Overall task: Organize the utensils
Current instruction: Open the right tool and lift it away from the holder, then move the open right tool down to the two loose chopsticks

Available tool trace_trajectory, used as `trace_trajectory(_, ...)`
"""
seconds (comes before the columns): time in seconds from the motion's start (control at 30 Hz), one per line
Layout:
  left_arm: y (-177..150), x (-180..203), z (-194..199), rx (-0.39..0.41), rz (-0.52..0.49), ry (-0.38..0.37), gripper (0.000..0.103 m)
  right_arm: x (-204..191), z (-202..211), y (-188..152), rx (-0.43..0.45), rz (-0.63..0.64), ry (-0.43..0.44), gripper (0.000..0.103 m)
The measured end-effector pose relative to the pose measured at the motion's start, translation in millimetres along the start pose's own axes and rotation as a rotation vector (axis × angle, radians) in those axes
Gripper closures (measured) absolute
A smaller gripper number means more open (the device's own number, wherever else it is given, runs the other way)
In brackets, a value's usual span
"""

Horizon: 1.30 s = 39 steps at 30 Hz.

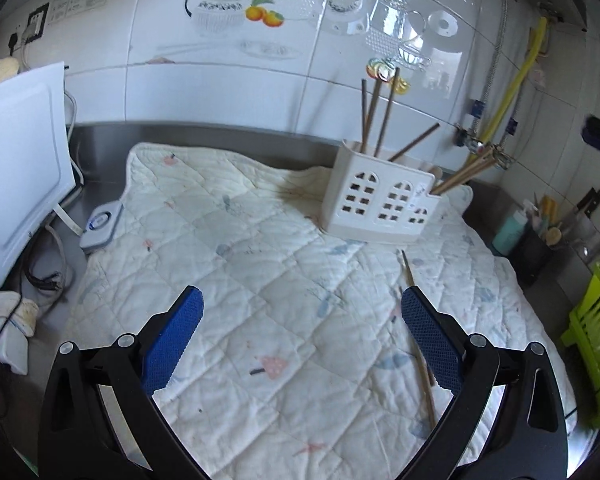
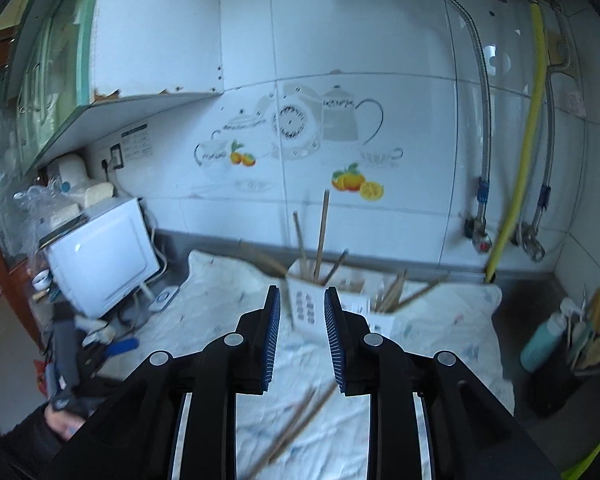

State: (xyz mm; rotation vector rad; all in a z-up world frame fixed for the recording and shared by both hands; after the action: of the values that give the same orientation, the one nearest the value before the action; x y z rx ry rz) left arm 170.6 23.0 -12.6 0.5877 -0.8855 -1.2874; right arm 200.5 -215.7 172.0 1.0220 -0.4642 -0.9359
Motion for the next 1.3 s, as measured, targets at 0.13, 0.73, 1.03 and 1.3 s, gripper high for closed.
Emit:
trace_trajectory(0.13,-11,1,2,-0.018,0.012,-0.002,0.005,-13,30,-33,-0.039,-0.006,0.031,0.080)
trace_trajectory(0.73,-36,0,-1,-0.055,0.011,0.024,0.005,-29,30,-89,-0.072,-0.066,0.027,0.080)
trace_trajectory(1.03,-46,-17,-3,-0.039,-0.006,0.087,0.005,-23,-76,-195,-0.232,-0.255,-0.035,0.093)
trace_trajectory(1.3,-61,-30,-10,-0.066,0.009,0.096,0.005,-9,-128,-239,-0.326,-0.378,-0.078,0.091)
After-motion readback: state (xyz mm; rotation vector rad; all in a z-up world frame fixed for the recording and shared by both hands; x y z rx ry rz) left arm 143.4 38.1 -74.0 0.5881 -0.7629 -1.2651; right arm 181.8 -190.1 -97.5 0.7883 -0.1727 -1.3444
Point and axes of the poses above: each gripper's, at about its wrist camera, not at the fingertips, and z roughly against the way its jaws point, x to its right, y to its top, the point moved 8 cm from there along -z, roughly the way its jaws point, and after that the axes turned 1 degree about x, right-handed, at the moved point
